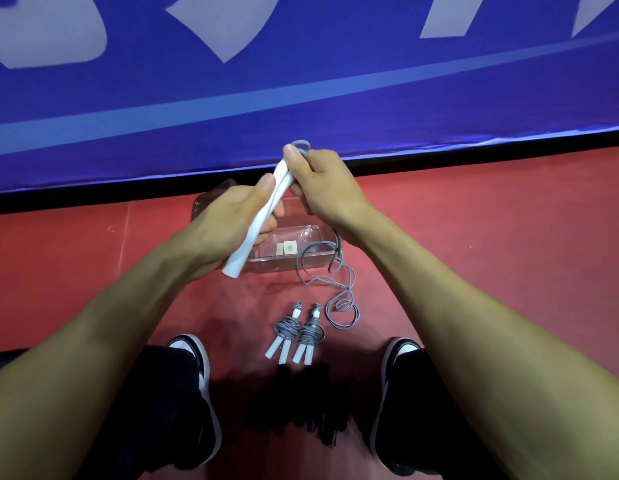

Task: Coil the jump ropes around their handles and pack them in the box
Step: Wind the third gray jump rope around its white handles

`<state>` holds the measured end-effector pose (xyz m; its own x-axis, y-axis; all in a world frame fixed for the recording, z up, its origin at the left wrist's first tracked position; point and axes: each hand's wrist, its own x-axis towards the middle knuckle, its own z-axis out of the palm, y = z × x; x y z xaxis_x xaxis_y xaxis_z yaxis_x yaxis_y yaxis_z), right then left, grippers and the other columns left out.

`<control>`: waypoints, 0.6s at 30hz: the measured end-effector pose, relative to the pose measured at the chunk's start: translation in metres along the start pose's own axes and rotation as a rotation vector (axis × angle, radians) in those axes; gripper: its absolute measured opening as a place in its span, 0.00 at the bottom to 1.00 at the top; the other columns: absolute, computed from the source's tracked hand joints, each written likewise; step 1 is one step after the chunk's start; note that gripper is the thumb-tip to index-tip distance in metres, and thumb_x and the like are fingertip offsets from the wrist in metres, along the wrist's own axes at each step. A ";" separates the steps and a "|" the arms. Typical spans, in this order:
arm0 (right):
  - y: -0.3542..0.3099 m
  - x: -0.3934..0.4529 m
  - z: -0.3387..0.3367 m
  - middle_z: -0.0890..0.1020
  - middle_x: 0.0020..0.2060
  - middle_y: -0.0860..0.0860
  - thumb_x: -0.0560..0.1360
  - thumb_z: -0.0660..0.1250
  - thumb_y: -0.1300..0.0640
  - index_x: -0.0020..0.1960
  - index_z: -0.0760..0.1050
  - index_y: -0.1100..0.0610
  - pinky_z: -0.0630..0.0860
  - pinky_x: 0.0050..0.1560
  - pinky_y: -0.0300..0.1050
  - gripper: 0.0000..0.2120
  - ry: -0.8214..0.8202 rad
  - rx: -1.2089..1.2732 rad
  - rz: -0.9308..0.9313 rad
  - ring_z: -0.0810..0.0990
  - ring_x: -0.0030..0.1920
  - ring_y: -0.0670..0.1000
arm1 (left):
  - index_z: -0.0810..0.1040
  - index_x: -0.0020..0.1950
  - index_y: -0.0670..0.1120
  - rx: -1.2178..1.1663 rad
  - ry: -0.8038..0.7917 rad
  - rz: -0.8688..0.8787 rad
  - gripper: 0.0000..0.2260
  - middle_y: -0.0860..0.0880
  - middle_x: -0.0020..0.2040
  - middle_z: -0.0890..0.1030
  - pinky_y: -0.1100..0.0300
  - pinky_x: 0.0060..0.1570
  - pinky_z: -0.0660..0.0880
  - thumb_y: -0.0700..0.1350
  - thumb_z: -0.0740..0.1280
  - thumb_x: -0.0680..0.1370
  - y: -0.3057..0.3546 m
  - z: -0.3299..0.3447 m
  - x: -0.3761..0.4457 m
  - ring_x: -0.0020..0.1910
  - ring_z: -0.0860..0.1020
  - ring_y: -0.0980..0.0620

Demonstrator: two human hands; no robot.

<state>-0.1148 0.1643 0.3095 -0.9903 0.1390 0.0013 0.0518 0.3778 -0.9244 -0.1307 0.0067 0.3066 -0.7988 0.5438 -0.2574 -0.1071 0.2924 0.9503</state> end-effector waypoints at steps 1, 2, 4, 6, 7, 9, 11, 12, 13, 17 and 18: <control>0.001 -0.001 0.000 0.66 0.26 0.49 0.83 0.55 0.44 0.34 0.66 0.57 0.62 0.34 0.48 0.23 -0.012 -0.029 0.028 0.61 0.26 0.47 | 0.75 0.44 0.43 0.022 -0.006 0.000 0.23 0.51 0.30 0.69 0.61 0.28 0.65 0.61 0.57 0.83 0.000 0.001 -0.001 0.27 0.66 0.55; 0.001 -0.002 0.000 0.67 0.26 0.50 0.84 0.54 0.43 0.33 0.66 0.56 0.62 0.35 0.49 0.25 -0.025 -0.055 0.060 0.62 0.26 0.48 | 0.74 0.44 0.42 0.038 -0.013 0.001 0.22 0.52 0.29 0.70 0.60 0.29 0.66 0.60 0.58 0.83 0.000 0.001 -0.002 0.27 0.67 0.55; -0.001 -0.005 -0.001 0.68 0.26 0.51 0.84 0.53 0.41 0.33 0.65 0.56 0.63 0.35 0.47 0.27 -0.062 -0.090 0.103 0.64 0.26 0.49 | 0.74 0.45 0.39 0.066 -0.039 0.017 0.22 0.49 0.30 0.74 0.55 0.34 0.70 0.59 0.61 0.83 0.000 0.002 -0.003 0.29 0.72 0.51; -0.005 -0.007 -0.003 0.69 0.25 0.51 0.83 0.52 0.39 0.33 0.67 0.58 0.65 0.35 0.46 0.29 -0.087 -0.116 0.127 0.65 0.26 0.49 | 0.75 0.48 0.35 0.098 -0.048 0.023 0.23 0.43 0.36 0.81 0.43 0.41 0.76 0.57 0.62 0.83 0.002 0.003 -0.004 0.34 0.79 0.46; -0.007 -0.008 -0.004 0.70 0.25 0.51 0.83 0.51 0.38 0.33 0.68 0.58 0.65 0.35 0.46 0.30 -0.096 -0.126 0.137 0.66 0.26 0.49 | 0.75 0.49 0.36 0.102 -0.035 0.014 0.21 0.43 0.39 0.83 0.37 0.45 0.78 0.55 0.62 0.84 0.003 0.003 -0.005 0.36 0.82 0.45; -0.009 -0.010 -0.004 0.69 0.25 0.50 0.82 0.52 0.35 0.34 0.68 0.58 0.65 0.34 0.45 0.30 -0.112 -0.134 0.152 0.65 0.26 0.49 | 0.75 0.49 0.39 0.092 0.022 0.009 0.15 0.44 0.37 0.84 0.31 0.47 0.77 0.51 0.63 0.83 0.005 0.003 -0.003 0.35 0.83 0.45; -0.012 -0.012 -0.005 0.67 0.23 0.47 0.81 0.54 0.34 0.32 0.67 0.57 0.64 0.33 0.44 0.30 -0.118 -0.142 0.147 0.64 0.24 0.46 | 0.74 0.48 0.39 0.135 0.098 0.017 0.15 0.46 0.34 0.82 0.38 0.41 0.79 0.51 0.67 0.81 0.005 0.003 -0.002 0.32 0.82 0.47; -0.013 -0.012 -0.005 0.67 0.22 0.46 0.81 0.55 0.36 0.31 0.66 0.57 0.63 0.32 0.43 0.30 -0.110 -0.151 0.133 0.64 0.23 0.44 | 0.73 0.48 0.38 0.166 0.135 0.028 0.16 0.46 0.33 0.82 0.43 0.39 0.78 0.51 0.70 0.80 0.004 0.002 -0.001 0.31 0.81 0.47; -0.014 -0.012 -0.005 0.67 0.21 0.45 0.82 0.57 0.38 0.29 0.65 0.56 0.62 0.31 0.41 0.29 -0.101 -0.166 0.112 0.64 0.22 0.44 | 0.73 0.46 0.38 0.201 0.169 0.049 0.16 0.45 0.33 0.82 0.46 0.38 0.77 0.51 0.72 0.78 0.003 0.002 0.000 0.31 0.80 0.48; -0.012 -0.008 -0.004 0.69 0.25 0.49 0.85 0.57 0.49 0.32 0.67 0.57 0.61 0.32 0.45 0.24 -0.078 -0.218 0.013 0.64 0.26 0.47 | 0.72 0.45 0.43 0.164 0.176 0.046 0.12 0.44 0.35 0.82 0.48 0.39 0.75 0.49 0.71 0.79 0.001 0.000 0.001 0.33 0.78 0.48; -0.011 -0.008 -0.004 0.69 0.27 0.51 0.85 0.57 0.50 0.33 0.68 0.58 0.61 0.33 0.46 0.23 -0.068 -0.216 -0.002 0.64 0.28 0.48 | 0.72 0.47 0.43 0.114 0.144 0.022 0.11 0.43 0.37 0.82 0.46 0.41 0.75 0.49 0.68 0.81 0.003 0.000 0.001 0.34 0.79 0.47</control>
<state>-0.1073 0.1628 0.3209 -0.9964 0.0793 -0.0297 0.0695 0.5666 -0.8211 -0.1319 0.0081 0.3090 -0.8774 0.4355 -0.2011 -0.0271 0.3735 0.9272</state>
